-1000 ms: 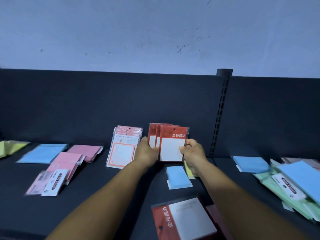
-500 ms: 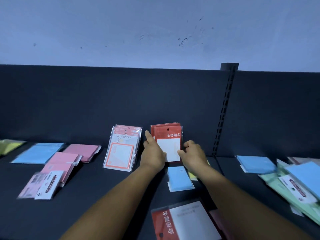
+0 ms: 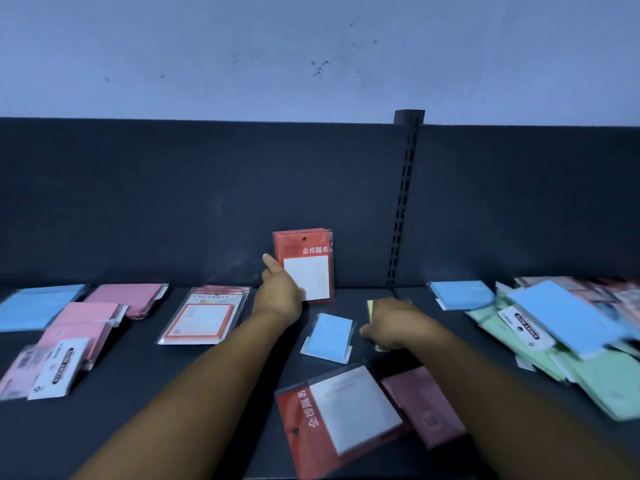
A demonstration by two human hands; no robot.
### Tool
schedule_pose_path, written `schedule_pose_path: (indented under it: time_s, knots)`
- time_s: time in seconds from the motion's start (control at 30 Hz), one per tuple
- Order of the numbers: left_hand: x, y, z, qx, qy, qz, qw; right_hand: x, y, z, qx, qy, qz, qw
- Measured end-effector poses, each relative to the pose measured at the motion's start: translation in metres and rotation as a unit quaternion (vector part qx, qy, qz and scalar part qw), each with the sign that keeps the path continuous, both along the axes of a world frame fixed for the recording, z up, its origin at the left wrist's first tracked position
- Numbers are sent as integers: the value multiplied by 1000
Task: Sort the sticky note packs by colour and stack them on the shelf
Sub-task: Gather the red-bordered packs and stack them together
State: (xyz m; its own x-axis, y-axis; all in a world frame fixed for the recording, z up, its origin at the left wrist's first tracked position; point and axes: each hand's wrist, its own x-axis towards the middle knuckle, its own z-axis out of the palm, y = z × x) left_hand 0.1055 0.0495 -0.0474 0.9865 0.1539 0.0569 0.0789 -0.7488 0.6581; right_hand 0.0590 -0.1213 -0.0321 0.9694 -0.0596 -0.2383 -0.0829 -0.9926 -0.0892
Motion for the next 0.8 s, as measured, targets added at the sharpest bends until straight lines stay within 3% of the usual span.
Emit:
schedule_pose_path:
  time_s: [0.07,0.23,0.43,0.8]
  knots:
    - [-4,1,0,-3,-2,-3,1000,-2,2,0,15,-10,-15,1000]
    - [-2,0,-2,-19,10,-14,1000,3,21,2,168,-57,27,984]
    - [0,6,-3,-13,17,-21,1000,20,41,0,244,-69,35,967]
    - [1,14,7,33,68,-36,997,13,24,0,168,-54,41,984]
